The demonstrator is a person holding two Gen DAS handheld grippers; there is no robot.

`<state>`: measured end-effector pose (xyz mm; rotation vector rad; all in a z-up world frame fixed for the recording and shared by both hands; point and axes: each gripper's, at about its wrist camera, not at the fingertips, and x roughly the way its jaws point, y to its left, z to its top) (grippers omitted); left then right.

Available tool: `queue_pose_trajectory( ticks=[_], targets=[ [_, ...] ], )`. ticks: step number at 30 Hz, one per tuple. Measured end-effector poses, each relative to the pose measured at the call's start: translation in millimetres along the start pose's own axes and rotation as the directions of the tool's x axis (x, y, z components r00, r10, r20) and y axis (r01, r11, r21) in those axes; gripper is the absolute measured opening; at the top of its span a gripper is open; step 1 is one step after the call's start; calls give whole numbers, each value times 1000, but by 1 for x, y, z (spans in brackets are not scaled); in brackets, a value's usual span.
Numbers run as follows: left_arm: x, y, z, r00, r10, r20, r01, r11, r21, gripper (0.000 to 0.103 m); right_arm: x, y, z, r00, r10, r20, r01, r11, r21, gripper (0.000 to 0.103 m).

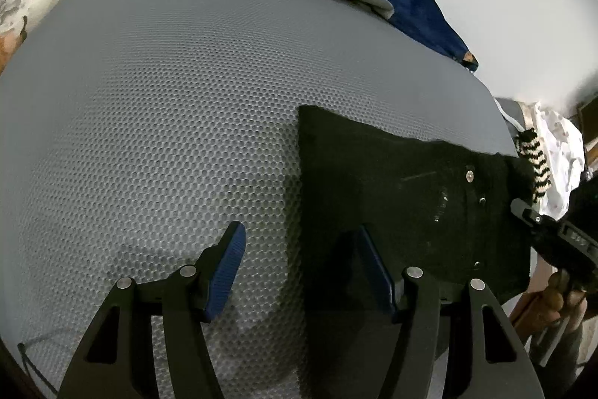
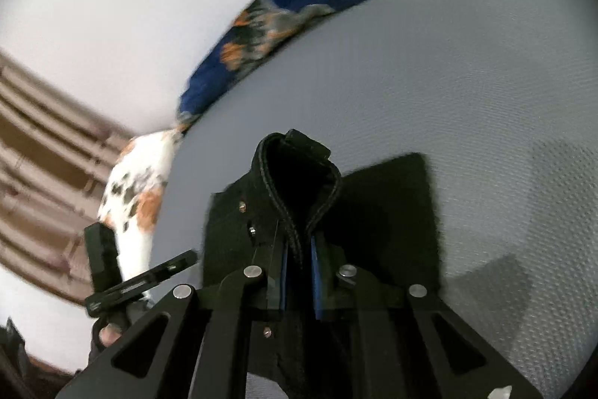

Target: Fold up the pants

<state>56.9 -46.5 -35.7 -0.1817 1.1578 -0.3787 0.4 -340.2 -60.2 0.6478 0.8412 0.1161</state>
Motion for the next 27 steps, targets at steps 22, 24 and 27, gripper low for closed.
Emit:
queue_pose_trajectory(
  ticks=[22, 24, 27],
  targets=[
    [26, -13, -20, 996, 77, -47, -71, 991, 109, 63, -27, -12, -32, 966, -255, -48, 254, 967, -32, 27],
    [22, -13, -25, 996, 72, -49, -66, 991, 113, 63, -32, -9, -40, 964, -256, -64, 254, 966, -47, 22],
    [17, -11, -32, 996, 65, -53, -59, 992, 115, 63, -33, -3, -52, 954, -291, -71, 285, 954, -91, 12]
  ],
)
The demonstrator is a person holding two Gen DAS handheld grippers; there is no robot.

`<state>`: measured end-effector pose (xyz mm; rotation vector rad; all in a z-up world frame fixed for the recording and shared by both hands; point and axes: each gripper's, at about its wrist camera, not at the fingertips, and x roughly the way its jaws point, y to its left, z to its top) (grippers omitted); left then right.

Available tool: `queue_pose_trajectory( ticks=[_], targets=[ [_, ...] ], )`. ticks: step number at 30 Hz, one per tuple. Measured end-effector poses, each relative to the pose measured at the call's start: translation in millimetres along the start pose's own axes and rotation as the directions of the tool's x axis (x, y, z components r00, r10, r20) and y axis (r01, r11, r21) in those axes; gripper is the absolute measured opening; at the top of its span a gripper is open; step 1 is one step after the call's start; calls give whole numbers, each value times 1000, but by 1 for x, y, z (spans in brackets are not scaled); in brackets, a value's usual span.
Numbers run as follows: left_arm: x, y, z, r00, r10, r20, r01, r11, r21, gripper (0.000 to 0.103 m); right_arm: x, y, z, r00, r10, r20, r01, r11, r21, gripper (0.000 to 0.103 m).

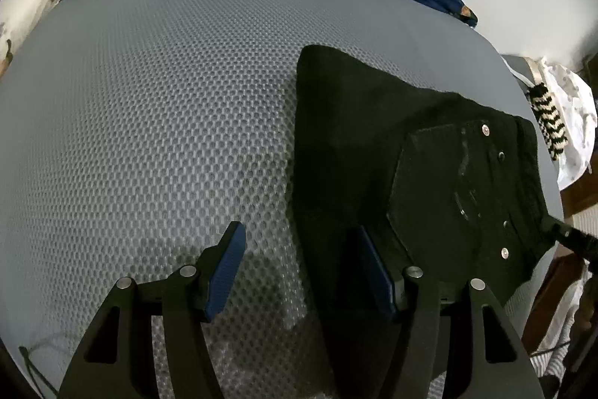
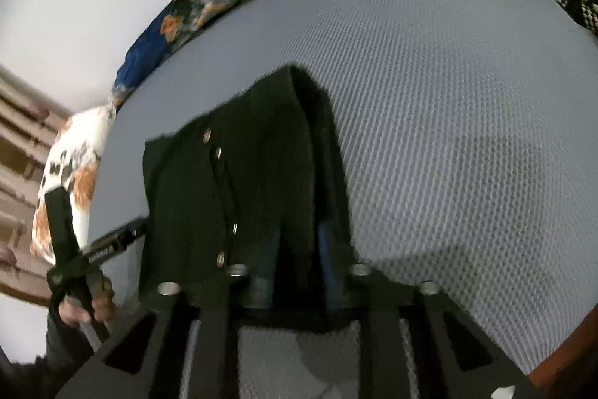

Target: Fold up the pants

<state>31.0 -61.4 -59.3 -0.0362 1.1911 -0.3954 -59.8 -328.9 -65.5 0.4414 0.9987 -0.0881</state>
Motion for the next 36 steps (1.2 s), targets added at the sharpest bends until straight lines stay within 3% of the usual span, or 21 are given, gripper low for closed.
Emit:
queue_pose_trajectory(
  ticks=[10, 18, 25, 27, 29, 33, 36],
  targets=[
    [-9, -3, -29, 1000, 4, -20, -3, 999, 41, 63, -8, -3, -10, 1000, -13, 3, 13, 1000, 3, 9],
    [-9, -12, -32, 999, 40, -1, -40, 996, 83, 67, 1, -8, -11, 1000, -13, -12, 14, 999, 37, 11],
    [-5, -11, -25, 999, 18, -28, -16, 998, 61, 73, -3, -1, -4, 999, -42, -5, 42, 999, -1, 23],
    [-7, -5, -23, 999, -8, -39, 9, 999, 39, 73, -6, -2, -1, 999, -49, 4, 49, 999, -3, 34],
    [-9, 1, -21, 998, -36, -44, 36, 999, 14, 73, -8, -3, 2, 999, -50, 16, 50, 999, -10, 40],
    [-11, 12, -17, 995, -91, -50, 90, 995, -34, 73, -5, -11, 11, 1000, 15, 8, -15, 1000, -13, 53],
    [-11, 18, -14, 990, -128, -60, 124, 990, -66, 73, 4, -24, 19, 996, 86, -9, -86, 996, 27, 54]
  ],
)
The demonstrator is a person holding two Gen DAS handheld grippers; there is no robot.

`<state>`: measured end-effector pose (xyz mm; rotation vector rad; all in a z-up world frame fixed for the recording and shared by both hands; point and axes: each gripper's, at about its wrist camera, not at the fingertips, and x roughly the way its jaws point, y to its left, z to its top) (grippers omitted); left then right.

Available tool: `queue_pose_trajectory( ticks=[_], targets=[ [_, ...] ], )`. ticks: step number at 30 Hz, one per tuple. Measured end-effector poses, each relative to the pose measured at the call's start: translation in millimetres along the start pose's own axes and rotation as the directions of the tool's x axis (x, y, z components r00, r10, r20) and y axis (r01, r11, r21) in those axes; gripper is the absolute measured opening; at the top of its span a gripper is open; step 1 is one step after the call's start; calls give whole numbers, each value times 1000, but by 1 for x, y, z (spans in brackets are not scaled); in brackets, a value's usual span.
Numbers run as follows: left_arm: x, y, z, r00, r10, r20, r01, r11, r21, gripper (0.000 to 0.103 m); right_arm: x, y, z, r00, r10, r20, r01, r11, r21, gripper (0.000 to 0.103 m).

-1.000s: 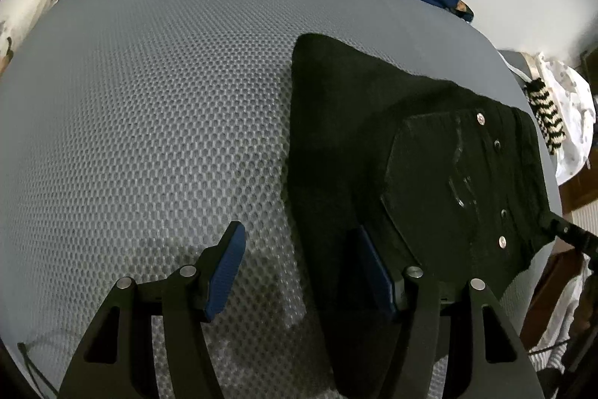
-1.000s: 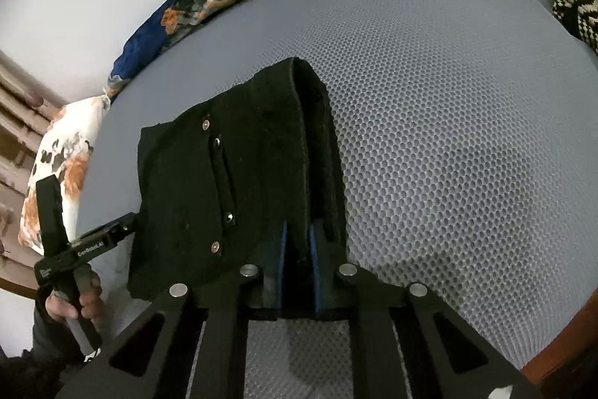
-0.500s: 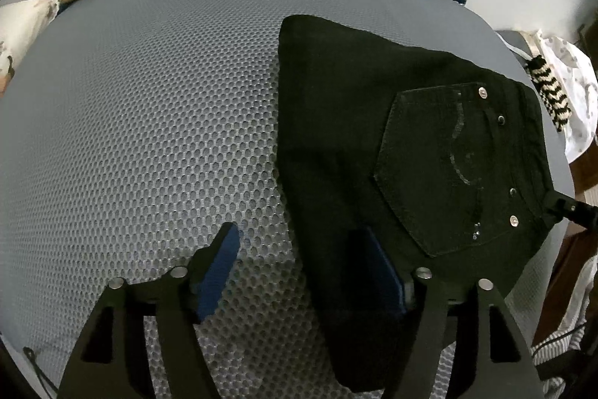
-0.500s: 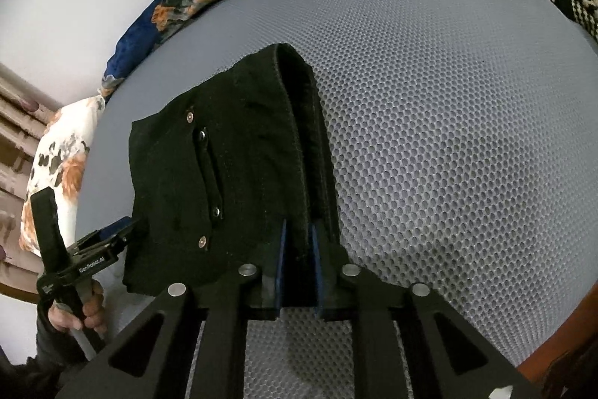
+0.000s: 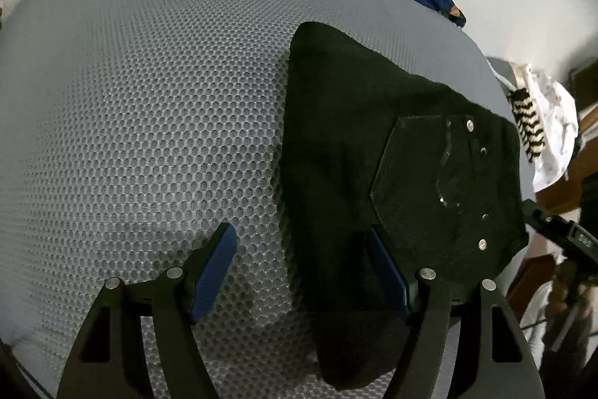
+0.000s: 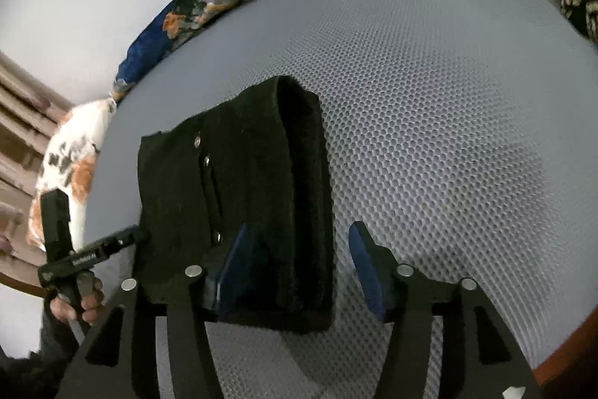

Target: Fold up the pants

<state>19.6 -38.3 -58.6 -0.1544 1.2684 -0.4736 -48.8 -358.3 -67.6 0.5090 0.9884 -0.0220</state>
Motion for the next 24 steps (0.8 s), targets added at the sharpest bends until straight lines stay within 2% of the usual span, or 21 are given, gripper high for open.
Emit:
queue_pose_trajectory(
  ticks=[5, 12, 18, 24],
  targets=[
    [2, 10, 10, 990, -133, -41, 130, 989, -66, 73, 18, -23, 8, 992, 114, -57, -111, 993, 48, 54],
    [6, 17, 21, 976, -213, -44, 207, 971, -118, 73, 37, -45, 9, 951, 296, -89, -283, 950, 129, 54],
    [11, 13, 33, 969, -242, -54, 233, 964, -125, 73, 49, -41, 17, 926, 359, -118, -347, 931, 111, 50],
    [25, -3, 54, 966, -257, -27, 252, 961, -114, 73, 65, -29, 27, 918, 374, -131, -365, 927, 83, 43]
  ],
)
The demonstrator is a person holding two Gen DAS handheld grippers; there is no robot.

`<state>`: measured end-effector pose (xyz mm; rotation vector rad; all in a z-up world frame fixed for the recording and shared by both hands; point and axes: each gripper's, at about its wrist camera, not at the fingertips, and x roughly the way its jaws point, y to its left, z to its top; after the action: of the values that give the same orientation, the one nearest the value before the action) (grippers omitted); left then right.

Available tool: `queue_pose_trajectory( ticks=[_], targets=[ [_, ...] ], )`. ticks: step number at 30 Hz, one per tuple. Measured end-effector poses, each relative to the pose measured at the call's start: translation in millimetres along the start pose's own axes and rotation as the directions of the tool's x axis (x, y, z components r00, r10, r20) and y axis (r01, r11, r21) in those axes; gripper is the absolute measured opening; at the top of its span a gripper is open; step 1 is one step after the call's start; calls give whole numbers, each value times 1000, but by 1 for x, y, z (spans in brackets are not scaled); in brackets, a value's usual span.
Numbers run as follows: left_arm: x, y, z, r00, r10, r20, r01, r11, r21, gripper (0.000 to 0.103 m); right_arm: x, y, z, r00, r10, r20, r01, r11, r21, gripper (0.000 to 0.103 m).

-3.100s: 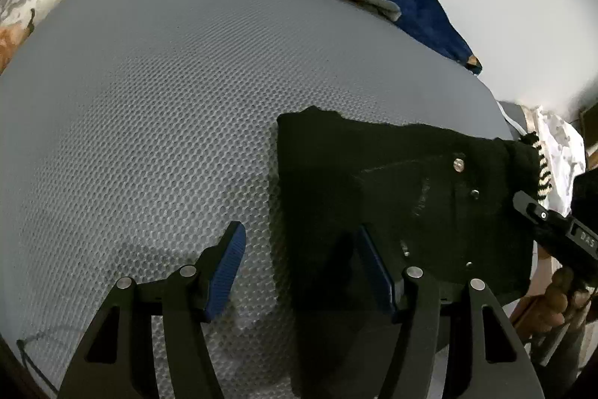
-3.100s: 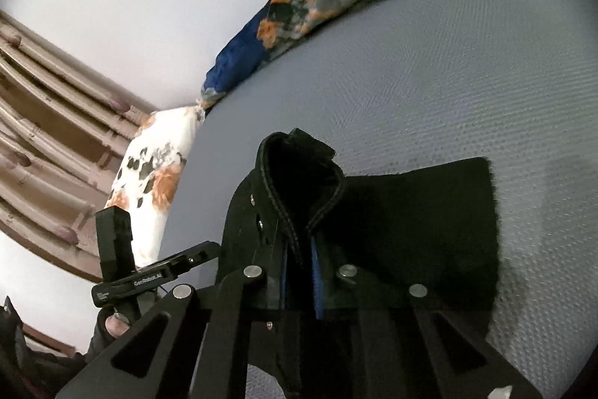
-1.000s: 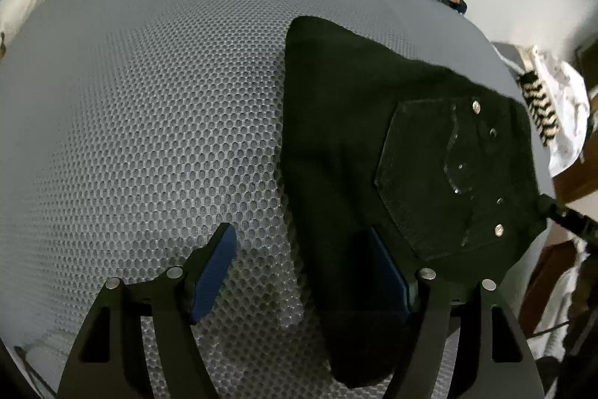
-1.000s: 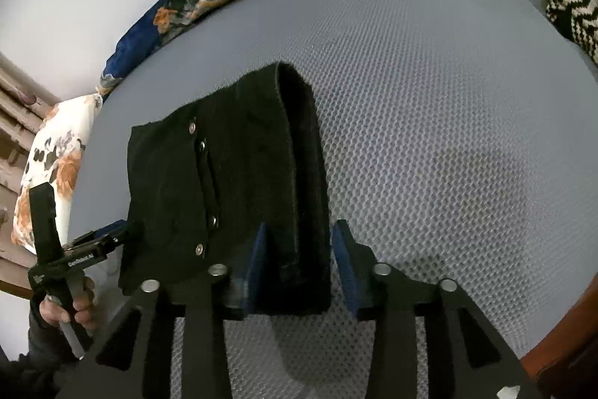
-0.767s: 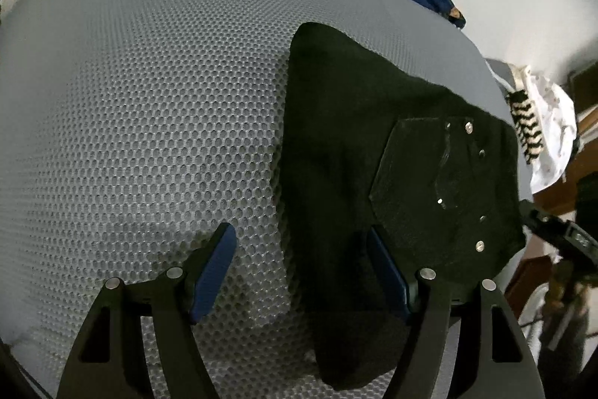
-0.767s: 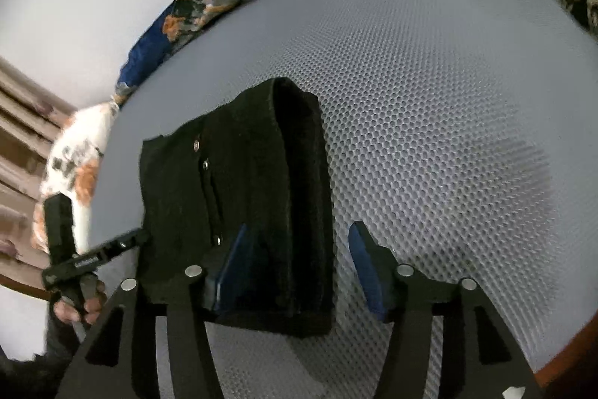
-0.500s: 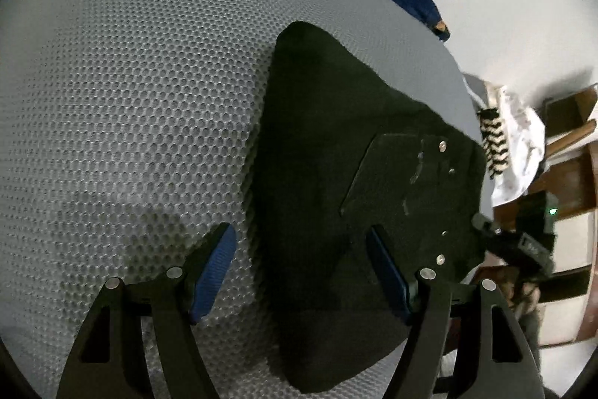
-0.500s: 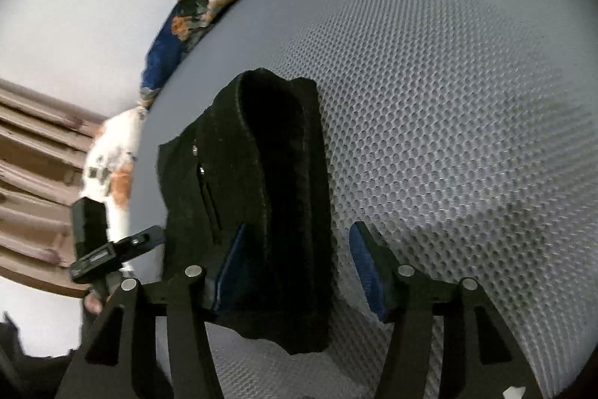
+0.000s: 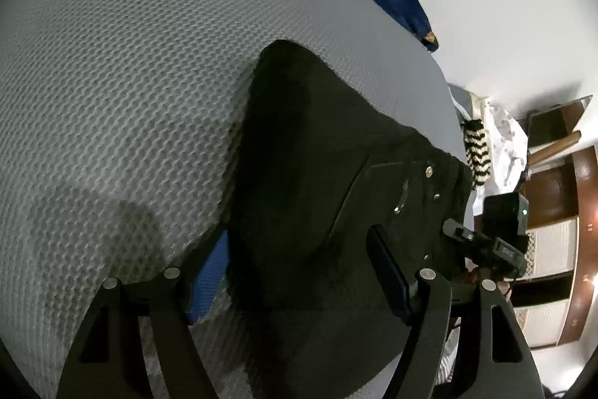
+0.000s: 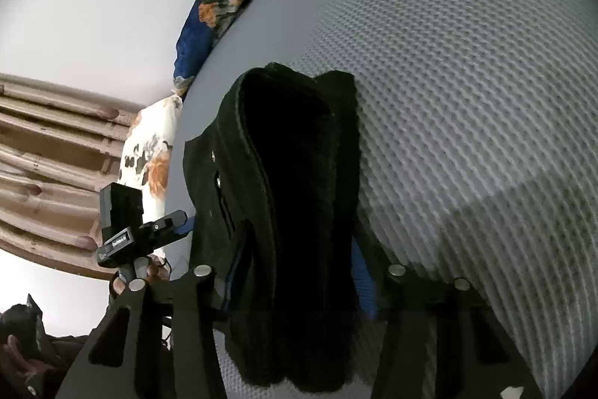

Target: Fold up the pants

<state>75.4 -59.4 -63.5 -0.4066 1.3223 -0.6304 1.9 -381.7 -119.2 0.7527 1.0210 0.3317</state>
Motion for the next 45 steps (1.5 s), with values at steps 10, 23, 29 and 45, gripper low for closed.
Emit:
queue_pose_trajectory(
  ticks=[10, 23, 29, 45],
  targets=[
    [17, -21, 9, 996, 72, 53, -72, 997, 5, 46, 2, 30, 2, 997, 13, 73, -13, 1000, 10, 26],
    [-28, 3, 70, 985, 97, 141, -102, 994, 25, 32, 44, 86, 68, 997, 5, 76, -1, 999, -53, 24],
    [-35, 18, 127, 969, 159, 188, -167, 986, 28, 32, 84, 102, 122, 997, -5, 71, 11, 997, -75, 23],
    [-5, 60, 169, 907, 358, 220, -383, 920, 82, 66, 121, 90, 156, 961, -245, 125, 257, 962, -91, 39]
  ],
)
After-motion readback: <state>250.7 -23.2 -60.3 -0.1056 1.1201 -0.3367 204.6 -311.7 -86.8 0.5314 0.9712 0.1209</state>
